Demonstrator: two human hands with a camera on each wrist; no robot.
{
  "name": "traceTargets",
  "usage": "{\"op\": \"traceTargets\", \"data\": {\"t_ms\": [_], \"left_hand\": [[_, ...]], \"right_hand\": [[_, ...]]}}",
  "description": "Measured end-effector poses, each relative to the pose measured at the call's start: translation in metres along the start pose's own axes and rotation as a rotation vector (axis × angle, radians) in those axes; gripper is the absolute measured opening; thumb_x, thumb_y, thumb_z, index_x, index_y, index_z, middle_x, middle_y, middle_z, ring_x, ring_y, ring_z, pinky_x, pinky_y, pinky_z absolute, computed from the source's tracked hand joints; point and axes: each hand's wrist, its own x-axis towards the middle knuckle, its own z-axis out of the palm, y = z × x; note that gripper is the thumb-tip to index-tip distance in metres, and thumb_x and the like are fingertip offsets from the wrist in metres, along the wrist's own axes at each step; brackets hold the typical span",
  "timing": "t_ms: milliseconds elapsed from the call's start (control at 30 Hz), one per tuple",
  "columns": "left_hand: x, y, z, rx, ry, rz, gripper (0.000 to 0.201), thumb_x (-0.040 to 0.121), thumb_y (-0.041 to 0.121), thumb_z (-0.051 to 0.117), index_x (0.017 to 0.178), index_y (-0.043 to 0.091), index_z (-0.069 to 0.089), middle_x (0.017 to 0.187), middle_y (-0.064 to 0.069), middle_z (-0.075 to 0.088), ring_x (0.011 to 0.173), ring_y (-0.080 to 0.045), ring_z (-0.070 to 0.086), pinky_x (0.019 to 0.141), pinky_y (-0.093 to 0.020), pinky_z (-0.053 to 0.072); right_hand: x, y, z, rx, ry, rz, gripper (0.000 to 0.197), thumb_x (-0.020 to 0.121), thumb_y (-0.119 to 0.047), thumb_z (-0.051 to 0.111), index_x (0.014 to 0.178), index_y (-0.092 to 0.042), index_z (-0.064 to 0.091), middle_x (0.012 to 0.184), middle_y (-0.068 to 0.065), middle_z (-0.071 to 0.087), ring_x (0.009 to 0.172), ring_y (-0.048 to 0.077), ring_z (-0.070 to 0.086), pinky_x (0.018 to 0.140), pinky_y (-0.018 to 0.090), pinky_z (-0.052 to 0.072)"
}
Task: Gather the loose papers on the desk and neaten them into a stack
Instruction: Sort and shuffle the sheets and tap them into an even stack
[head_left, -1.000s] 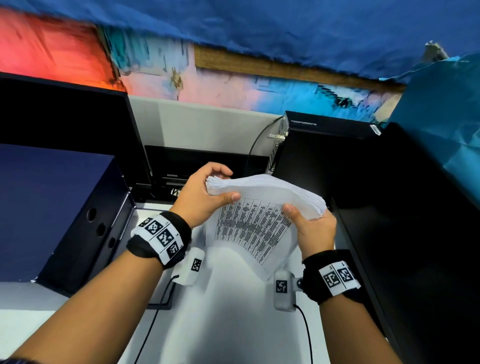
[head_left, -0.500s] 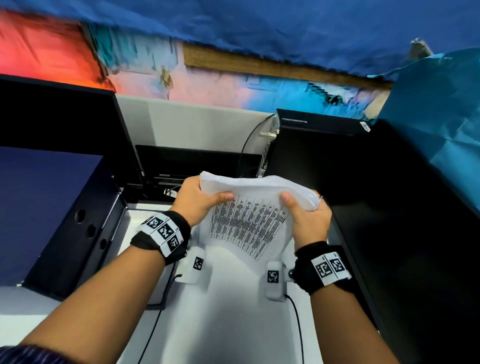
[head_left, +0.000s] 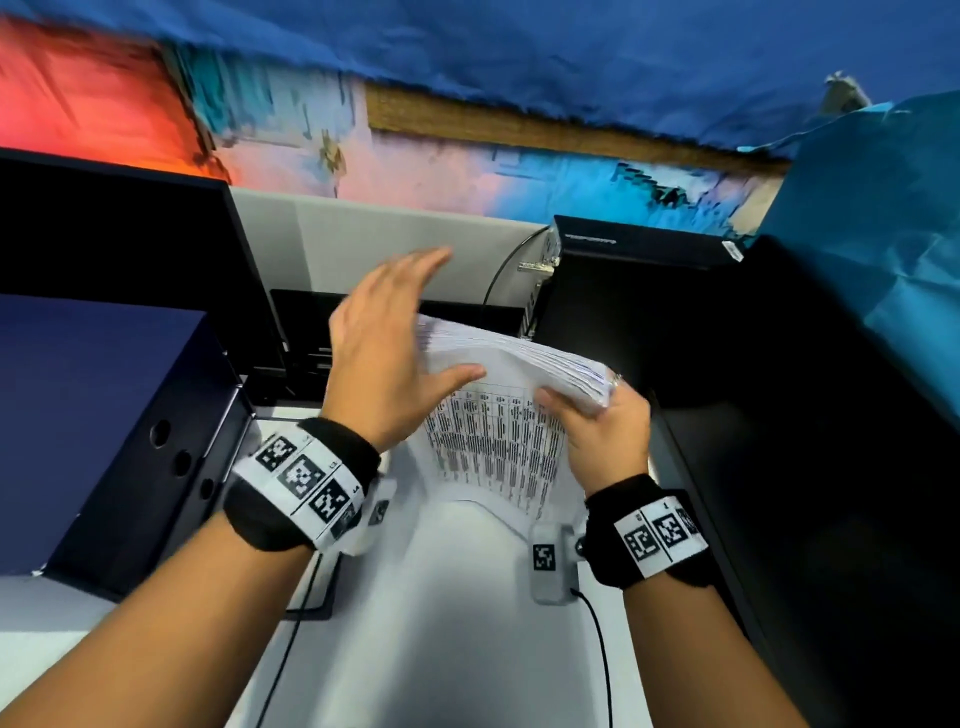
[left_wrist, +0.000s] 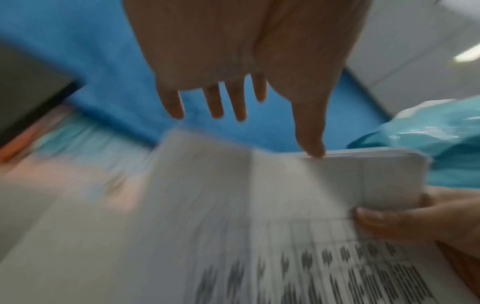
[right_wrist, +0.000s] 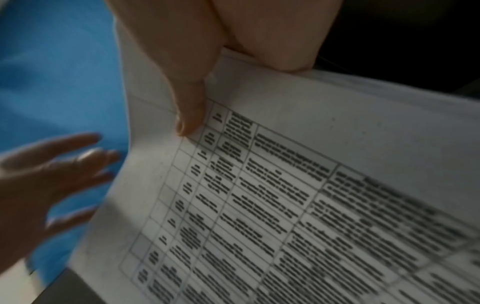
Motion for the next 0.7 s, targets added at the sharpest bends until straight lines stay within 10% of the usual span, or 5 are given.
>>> {"op": "traceTargets", "data": {"t_ms": [167,300,467,600,700], "left_hand": [[0.031,0.021,-0.004,0.330,-0.344,0.087,0.032,0.078,0.055,0.070,0.100,0.033,0.062,0.100,0.005,0.073,0.103,-0.024,0.066,0.078,-0.032,0.043],[0.023,-0.010,-0.002,0.143,-0.227,-0.195,0.027,0.082,0.048,0.070,0.100,0.028,0.067,0.091,0.002,0.074,0.091,-0.027,0.068,0.078,-0.035,0.054],[-0.001,-0.047,-0.002,-0.504,0.033,-0.494,0.015,0.084,0.020,0.076,0.098,0.015,0.074,0.092,-0.001,0.077,0.087,-0.021,0.074,0.084,-0.041,0.058],[-0.020,-0.064,0.010,-0.937,0.087,-0.681,0.029,0.089,0.006,0.069,0.118,0.004,0.069,0.108,-0.008,0.076,0.100,-0.025,0.073,0.089,-0.042,0.057],[-0.037,-0.081,0.026,-1.094,0.009,-0.798,0.039,0.090,0.011,0.069,0.128,0.004,0.062,0.123,-0.016,0.068,0.115,-0.033,0.065,0.099,-0.054,0.049]], "right_hand": [[0.018,-0.026,0.017,-0.265,-0.112,-0.175,0.026,0.073,-0.030,0.082,0.092,-0.023,0.068,0.087,-0.001,0.072,0.081,0.019,0.068,0.074,0.043,0.057],[0.007,0.006,0.012,-0.551,0.489,0.170,0.078,0.063,-0.041,0.085,0.132,-0.032,0.048,0.139,-0.001,0.043,0.124,0.027,0.043,0.103,0.048,0.040],[-0.035,0.083,0.016,0.118,0.386,1.079,0.142,0.032,-0.070,0.087,0.147,-0.019,0.020,0.128,0.014,0.047,0.106,0.033,0.053,0.090,0.047,0.050],[-0.046,0.098,0.033,0.855,0.159,1.030,0.111,0.041,-0.051,0.094,0.136,-0.014,0.052,0.142,0.015,0.050,0.111,0.032,0.059,0.092,0.044,0.052],[-0.034,0.095,0.031,0.974,0.129,0.910,0.104,0.048,-0.045,0.094,0.138,-0.015,0.054,0.136,0.014,0.057,0.114,0.035,0.060,0.097,0.052,0.049]]}}
